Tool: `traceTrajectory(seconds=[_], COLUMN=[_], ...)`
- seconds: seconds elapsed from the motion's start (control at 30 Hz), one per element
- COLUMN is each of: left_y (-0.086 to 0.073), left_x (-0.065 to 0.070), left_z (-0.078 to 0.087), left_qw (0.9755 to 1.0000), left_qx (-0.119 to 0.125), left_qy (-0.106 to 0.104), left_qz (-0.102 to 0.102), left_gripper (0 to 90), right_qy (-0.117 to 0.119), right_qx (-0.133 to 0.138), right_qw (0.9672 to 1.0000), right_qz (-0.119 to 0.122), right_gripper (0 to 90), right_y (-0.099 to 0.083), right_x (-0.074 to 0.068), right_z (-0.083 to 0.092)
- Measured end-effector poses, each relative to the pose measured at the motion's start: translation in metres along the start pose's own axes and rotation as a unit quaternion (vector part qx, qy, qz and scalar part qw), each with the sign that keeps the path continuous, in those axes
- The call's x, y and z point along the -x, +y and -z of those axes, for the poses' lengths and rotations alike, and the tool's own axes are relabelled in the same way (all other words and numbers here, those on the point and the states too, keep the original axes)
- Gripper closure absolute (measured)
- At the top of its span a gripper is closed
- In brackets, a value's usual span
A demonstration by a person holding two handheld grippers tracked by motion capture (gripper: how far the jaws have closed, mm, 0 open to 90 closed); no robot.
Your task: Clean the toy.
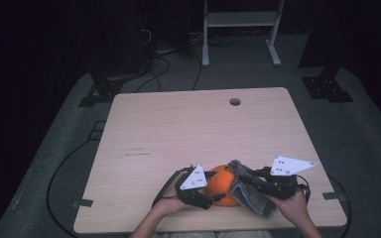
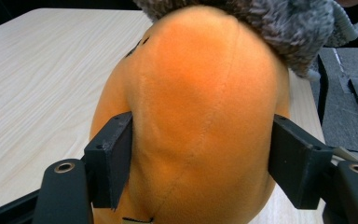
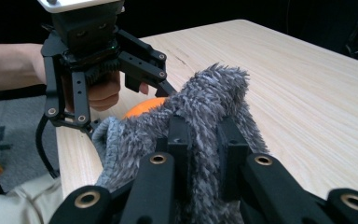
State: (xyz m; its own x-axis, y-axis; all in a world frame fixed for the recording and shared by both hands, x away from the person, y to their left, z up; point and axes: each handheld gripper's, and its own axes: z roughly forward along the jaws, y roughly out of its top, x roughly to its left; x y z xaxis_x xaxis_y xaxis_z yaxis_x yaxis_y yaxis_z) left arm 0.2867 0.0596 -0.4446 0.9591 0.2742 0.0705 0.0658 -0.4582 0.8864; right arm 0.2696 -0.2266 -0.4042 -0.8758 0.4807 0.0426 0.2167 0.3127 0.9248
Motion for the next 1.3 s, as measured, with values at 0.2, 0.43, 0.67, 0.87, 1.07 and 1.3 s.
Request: traceTrajectory(seconds=[0.2,0.43,0.67,0.87,1.07,1.3], left_y=[-0.004,-0.009,-0.011,-0.012,-0.01,-0.005], left_x=[-0.009,-0.018,-0.02,-0.023,-0.021,-0.014], left_z=[0.006,0.009,0.011,0.01,0.008,0.003], left_qw=[0.9995,0.9986,0.998,0.9968,0.9973,0.9992], left_qx=[0.007,0.012,0.017,0.025,0.027,0.014], left_qy=[-0.001,-0.005,-0.005,-0.002,-0.022,0.013], left_qz=[0.03,0.052,0.061,0.077,0.064,0.036], left_gripper=[29.2,29.3,29.2,29.0,18.4,27.0], right_qy=[-0.027,0.011,-0.024,-0.004,-0.013,-0.036], right_qx=[-0.018,0.006,-0.021,0.011,-0.006,-0.002], right_qw=[0.999,0.9999,0.9982,0.9998,0.9995,0.9993], right_qz=[-0.031,-0.008,-0.05,-0.019,-0.029,-0.01], right_gripper=[78.0,77.9,77.8,77.8,77.7,77.9], right_y=[-0.015,-0.005,-0.021,-0.007,-0.013,-0.005], right_x=[0.014,-0.002,0.016,-0.001,0.008,0.001], right_z=[0.003,-0.006,-0.005,-0.004,-0.006,-0.001])
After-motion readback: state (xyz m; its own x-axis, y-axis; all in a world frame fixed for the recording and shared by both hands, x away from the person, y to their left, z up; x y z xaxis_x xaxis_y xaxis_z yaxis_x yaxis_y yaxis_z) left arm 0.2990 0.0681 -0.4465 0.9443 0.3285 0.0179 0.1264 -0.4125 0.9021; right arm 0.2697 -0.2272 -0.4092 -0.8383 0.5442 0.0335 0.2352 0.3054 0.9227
